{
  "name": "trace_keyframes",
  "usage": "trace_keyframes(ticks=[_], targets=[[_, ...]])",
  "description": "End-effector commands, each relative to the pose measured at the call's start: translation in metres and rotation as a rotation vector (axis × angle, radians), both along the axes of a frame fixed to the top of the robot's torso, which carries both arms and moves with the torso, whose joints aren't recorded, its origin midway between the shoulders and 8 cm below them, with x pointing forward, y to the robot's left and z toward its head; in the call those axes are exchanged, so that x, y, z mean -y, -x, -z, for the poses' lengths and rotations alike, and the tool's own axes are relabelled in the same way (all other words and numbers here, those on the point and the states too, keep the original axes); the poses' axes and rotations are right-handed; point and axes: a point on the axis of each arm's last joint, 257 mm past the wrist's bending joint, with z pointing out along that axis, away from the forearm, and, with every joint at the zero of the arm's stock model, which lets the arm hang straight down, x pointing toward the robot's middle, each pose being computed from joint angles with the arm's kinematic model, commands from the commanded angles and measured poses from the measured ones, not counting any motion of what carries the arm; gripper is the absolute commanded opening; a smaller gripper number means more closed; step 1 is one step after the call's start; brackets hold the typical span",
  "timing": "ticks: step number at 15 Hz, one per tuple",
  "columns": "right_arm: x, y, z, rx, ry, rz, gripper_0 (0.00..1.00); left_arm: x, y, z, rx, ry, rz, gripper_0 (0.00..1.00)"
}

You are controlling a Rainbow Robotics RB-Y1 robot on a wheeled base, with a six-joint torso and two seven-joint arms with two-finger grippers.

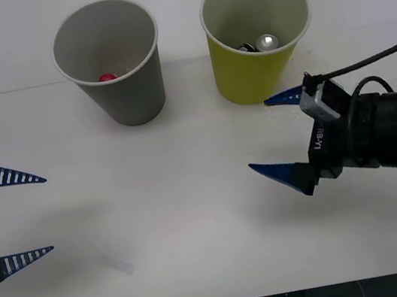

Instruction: Put the can into the green bin and the plastic bottle into the gray bin

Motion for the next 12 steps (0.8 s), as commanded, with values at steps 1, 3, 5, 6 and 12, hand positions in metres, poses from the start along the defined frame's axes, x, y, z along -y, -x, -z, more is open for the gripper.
trace_keyframes(ticks=[1, 3, 5, 6, 12], targets=[[0.017, 0.009, 0.018, 0.002, 0.037, 0.000, 1.00, 0.000, 0.000, 0.000, 0.000, 0.000, 0.000, 1.00], [0.031, 0.014, 0.028, 0.007, 0.072, 0.007, 1.00, 0.000, 0.000, 0.000, 0.000, 0.000, 0.000, 1.00], [0.041, 0.022, 0.034, -0.022, 0.088, 0.000, 1.00, 0.000, 0.000, 0.000, 0.000, 0.000, 0.000, 1.00], [0.046, 0.027, 0.035, -0.036, 0.093, -0.008, 1.00, 0.000, 0.000, 0.000, 0.000, 0.000, 0.000, 1.00], [0.076, 0.038, 0.043, -0.053, 0.102, -0.078, 1.00, 0.000, 0.000, 0.000, 0.000, 0.000, 0.000, 1.00]])
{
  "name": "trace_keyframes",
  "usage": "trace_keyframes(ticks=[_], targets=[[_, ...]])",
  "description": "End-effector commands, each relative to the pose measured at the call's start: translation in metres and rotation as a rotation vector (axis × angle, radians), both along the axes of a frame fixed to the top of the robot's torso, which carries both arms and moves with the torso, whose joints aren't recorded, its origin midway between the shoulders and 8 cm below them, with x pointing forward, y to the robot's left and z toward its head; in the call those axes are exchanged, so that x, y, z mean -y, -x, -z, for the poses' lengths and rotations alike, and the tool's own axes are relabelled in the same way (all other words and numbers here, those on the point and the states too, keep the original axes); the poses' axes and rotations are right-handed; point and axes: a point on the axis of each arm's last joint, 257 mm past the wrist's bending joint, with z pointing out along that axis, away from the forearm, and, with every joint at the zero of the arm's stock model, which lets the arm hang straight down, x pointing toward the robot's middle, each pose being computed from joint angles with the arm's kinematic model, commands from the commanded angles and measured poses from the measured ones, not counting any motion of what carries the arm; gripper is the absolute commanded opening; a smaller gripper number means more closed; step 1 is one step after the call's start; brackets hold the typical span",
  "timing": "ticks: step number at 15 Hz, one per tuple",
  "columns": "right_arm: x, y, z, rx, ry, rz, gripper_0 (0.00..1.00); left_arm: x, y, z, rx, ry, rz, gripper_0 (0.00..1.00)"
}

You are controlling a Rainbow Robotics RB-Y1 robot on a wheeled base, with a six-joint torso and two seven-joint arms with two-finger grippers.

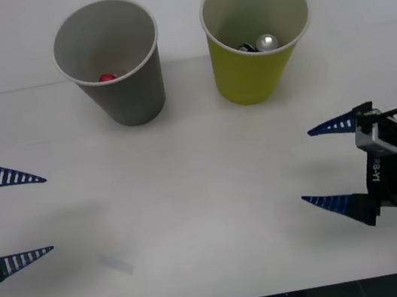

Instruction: Put the can into the green bin and the plastic bottle into the gray bin

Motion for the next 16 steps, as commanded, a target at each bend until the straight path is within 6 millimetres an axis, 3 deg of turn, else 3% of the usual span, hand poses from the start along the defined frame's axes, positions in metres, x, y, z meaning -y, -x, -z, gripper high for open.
trace_keyframes(ticks=[1, 8, 12, 16], targets=[[0.013, -0.001, 0.006, 0.007, -0.019, -0.050, 1.00, 0.000, 0.000, 0.000, 0.000, 0.000, 0.000, 1.00], [0.049, 0.002, 0.003, 0.035, 0.096, -0.080, 1.00, 0.000, 0.000, 0.000, 0.000, 0.000, 0.000, 1.00], [0.059, 0.011, -0.003, 0.017, 0.104, -0.090, 1.00, 0.000, 0.000, 0.000, 0.000, 0.000, 0.000, 1.00], [0.074, 0.007, -0.014, 0.028, 0.177, -0.100, 1.00, 0.000, 0.000, 0.000, 0.000, 0.000, 0.000, 1.00]])
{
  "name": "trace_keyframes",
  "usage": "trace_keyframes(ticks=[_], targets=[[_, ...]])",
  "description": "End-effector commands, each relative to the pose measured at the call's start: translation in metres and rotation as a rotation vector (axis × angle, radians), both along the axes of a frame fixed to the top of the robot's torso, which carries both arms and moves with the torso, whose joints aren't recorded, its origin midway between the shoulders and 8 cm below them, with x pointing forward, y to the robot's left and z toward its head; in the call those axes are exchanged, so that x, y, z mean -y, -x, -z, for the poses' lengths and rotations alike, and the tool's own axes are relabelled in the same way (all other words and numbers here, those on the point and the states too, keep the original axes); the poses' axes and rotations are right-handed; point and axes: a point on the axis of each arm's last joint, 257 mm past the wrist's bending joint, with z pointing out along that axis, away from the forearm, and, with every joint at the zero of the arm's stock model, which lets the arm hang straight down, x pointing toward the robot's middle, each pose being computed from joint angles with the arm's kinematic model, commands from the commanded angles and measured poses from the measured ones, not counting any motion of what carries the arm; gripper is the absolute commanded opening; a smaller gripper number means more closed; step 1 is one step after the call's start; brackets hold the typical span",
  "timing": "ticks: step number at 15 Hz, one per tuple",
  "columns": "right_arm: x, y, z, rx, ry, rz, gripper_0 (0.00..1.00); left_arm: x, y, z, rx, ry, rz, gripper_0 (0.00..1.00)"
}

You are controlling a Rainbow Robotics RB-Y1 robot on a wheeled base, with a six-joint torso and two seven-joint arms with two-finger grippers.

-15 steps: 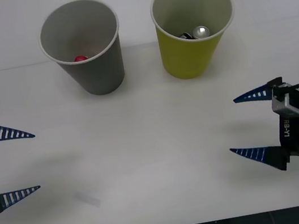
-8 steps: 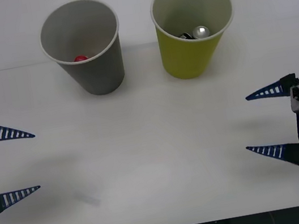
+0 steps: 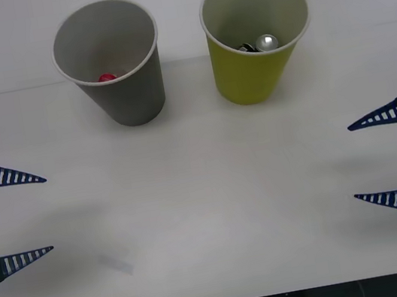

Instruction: Put the can into the green bin and the plastic bottle into the gray bin

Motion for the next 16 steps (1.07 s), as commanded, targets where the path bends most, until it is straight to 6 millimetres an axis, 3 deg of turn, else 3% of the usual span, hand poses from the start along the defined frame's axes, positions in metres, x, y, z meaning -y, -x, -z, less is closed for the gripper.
trace_keyframes(ticks=[1, 16], targets=[[0.010, -0.001, -0.008, 0.002, 0.054, -0.014, 1.00, 0.000, 0.000, 0.000, 0.000, 0.000, 0.000, 1.00], [0.024, 0.002, -0.014, -0.004, 0.113, -0.025, 1.00, 0.000, 0.000, 0.000, 0.000, 0.000, 0.000, 1.00]])
